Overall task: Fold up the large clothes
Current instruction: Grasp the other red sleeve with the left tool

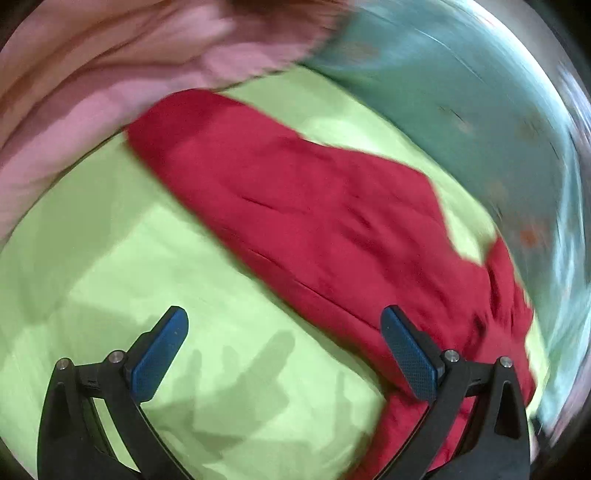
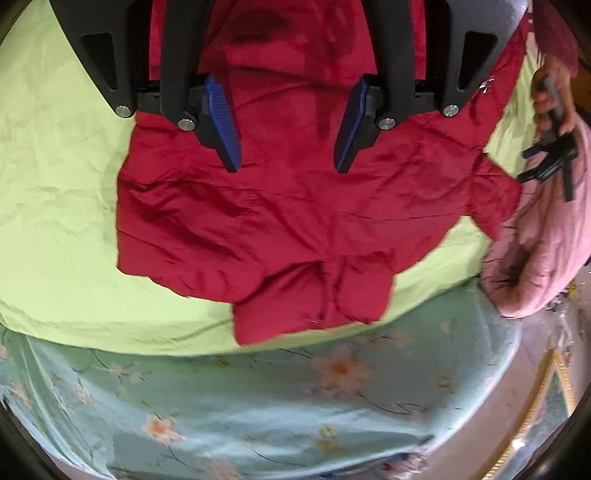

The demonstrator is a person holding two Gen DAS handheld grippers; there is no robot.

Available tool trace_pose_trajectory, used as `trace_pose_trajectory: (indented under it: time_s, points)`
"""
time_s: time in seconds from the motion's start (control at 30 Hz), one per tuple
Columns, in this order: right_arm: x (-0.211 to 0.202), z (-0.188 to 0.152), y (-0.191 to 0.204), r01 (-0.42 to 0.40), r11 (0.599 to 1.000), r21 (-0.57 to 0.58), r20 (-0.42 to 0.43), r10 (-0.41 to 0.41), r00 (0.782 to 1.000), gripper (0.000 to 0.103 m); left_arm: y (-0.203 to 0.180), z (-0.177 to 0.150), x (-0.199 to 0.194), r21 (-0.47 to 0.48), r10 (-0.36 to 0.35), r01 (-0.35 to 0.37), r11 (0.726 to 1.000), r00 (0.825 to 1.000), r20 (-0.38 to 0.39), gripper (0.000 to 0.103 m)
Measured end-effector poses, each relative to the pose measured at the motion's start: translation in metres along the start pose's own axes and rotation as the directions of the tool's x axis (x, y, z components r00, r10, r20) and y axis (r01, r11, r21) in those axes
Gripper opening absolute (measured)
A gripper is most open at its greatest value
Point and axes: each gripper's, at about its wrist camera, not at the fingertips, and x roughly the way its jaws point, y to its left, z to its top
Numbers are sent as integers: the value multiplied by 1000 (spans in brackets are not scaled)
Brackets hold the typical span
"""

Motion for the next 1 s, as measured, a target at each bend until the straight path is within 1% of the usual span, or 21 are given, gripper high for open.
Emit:
trace_pose_trajectory:
  time_s: [0.03, 0.13, 0.23, 0.3, 0.37, 0.53, 0.57, 0.6, 0.63, 0.7, 0.73, 0.8, 0.9, 0.97, 1.0]
  points:
    - [-4, -1, 4, -7, 1000, -7, 6, 7, 1000, 55, 18, 11, 7, -66, 0, 1, 998, 1000, 6, 103]
    - [-11, -4, 17, -45, 999, -31, 14, 45, 999, 55, 50, 25, 23, -193, -14, 15, 981, 1000, 4, 103]
    - [-10, -8, 27, -55, 997, -51, 8, 56, 998, 55, 65, 41, 41, -252, -17, 21, 967, 1000, 17, 103]
    - [-6, -10, 32, -64, 996, -57, -4, 64, 998, 55, 64, 47, 55, -277, -18, 20, 961, 1000, 10, 103]
    - [-5, -12, 36, -70, 996, -62, -5, 70, 998, 55, 62, 53, 62, -290, 5, 4, 957, 1000, 30, 103]
    - [-7, -14, 40, -91, 993, -73, 7, 92, 996, 55, 51, 74, 76, -260, 107, -85, 962, 992, 71, 103]
    - [-6, -15, 39, -92, 993, -70, 4, 92, 996, 55, 48, 78, 77, -253, 115, -92, 963, 990, 79, 99]
    - [-6, -15, 37, -92, 994, -66, 0, 92, 996, 55, 46, 80, 76, -242, 118, -94, 966, 989, 86, 84]
    - [-5, -16, 35, -91, 994, -63, -3, 91, 996, 55, 44, 81, 74, -227, 110, -88, 970, 990, 88, 74]
    - [-5, -17, 30, -86, 995, -54, -2, 86, 996, 55, 37, 83, 70, -202, 83, -63, 977, 992, 91, 26]
    - [-4, -17, 28, -83, 995, -49, -2, 83, 997, 55, 34, 84, 66, -196, 74, -54, 979, 992, 98, 18]
    - [-2, -18, 22, -86, 996, -29, -3, 86, 996, 55, 28, 84, 54, -183, 57, -33, 983, 990, 131, 9]
    - [-1, -17, 16, -96, 995, -9, -4, 96, 995, 55, 13, 81, 34, -149, 35, -8, 989, 982, 183, 7]
    - [-1, -17, 14, -96, 995, -3, 0, 96, 995, 55, 1, 78, 20, -116, 0, 26, 993, 975, 222, 6]
    - [-1, -17, 13, -101, 995, 1, 1, 101, 995, 55, -2, 78, 16, -107, -3, 29, 994, 973, 233, 6]
